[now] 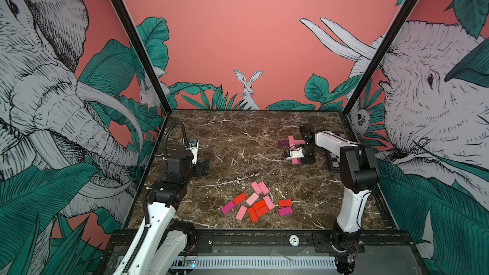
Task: Assemble the letter t with building blocks
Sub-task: Assemble the building block at the center of the board.
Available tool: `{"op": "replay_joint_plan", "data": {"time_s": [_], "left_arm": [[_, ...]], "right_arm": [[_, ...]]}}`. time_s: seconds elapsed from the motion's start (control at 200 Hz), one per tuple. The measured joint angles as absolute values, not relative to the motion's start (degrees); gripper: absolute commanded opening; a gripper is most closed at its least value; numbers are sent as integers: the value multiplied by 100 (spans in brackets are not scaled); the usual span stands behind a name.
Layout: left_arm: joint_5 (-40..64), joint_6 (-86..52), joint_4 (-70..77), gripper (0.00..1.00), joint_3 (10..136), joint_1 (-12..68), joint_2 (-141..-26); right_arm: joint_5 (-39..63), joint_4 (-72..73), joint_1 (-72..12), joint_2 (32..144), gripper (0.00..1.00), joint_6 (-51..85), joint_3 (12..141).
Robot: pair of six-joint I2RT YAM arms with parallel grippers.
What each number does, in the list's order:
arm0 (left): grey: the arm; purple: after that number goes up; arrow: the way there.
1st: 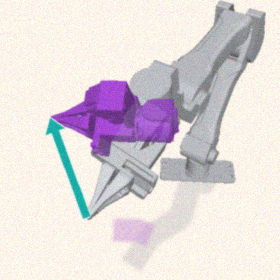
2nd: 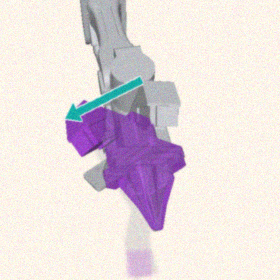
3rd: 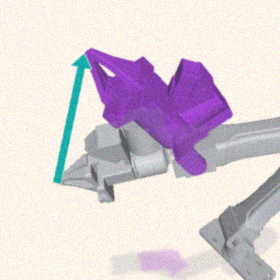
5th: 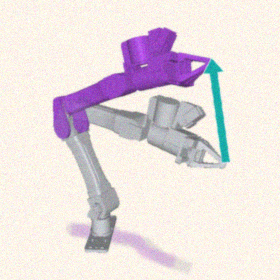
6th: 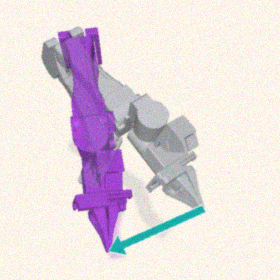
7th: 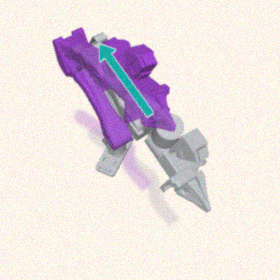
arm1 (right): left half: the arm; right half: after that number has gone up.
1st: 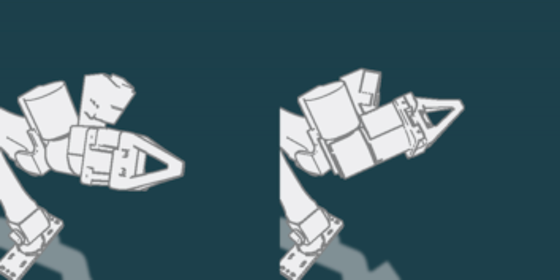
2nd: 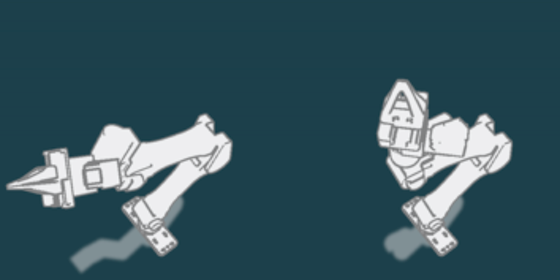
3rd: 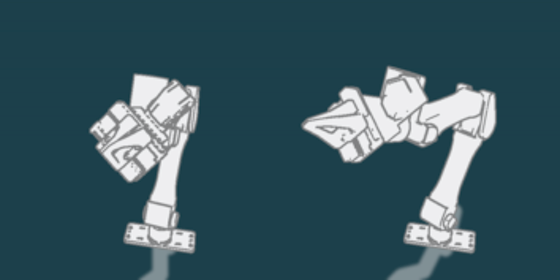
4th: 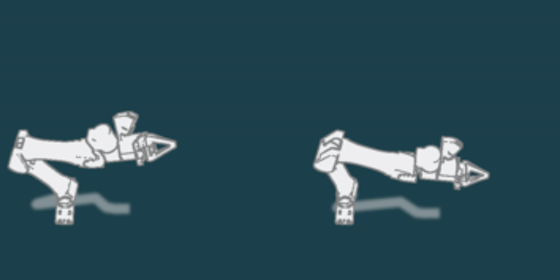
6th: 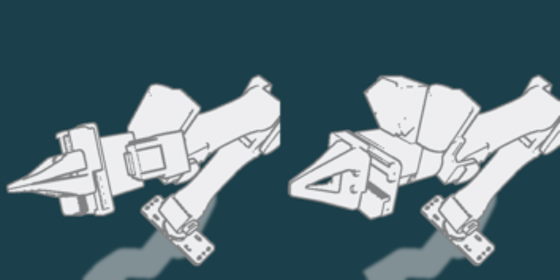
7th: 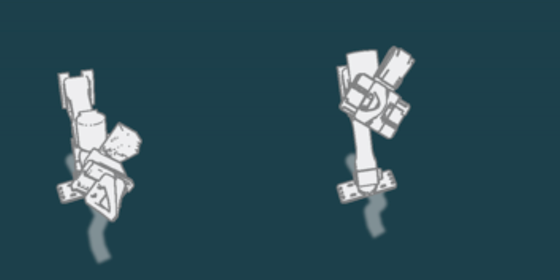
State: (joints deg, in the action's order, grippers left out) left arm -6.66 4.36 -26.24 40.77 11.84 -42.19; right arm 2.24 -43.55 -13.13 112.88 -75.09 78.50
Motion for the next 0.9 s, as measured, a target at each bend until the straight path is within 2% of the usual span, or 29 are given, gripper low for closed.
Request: {"op": "replay_joint_plan", "data": {"time_s": [0.45,0.49,0.6,0.9], "left_arm": [[-666,436,-2624,97,4077,1184,-4219],[-663,436,-2624,97,4077,1184,-4219],[-650,436,-2624,97,4077,1184,-4219],[-648,436,-2624,97,4077,1184,-4219]], "right_arm": [[189,-4274,-1326,11275,0,-7520,7795],[189,-4272,-1326,11275,6,-7518,7795],[189,-4272,-1326,11275,11,-7520,7795],[167,-4272,-1334,11275,17,-7516,7795]]}}
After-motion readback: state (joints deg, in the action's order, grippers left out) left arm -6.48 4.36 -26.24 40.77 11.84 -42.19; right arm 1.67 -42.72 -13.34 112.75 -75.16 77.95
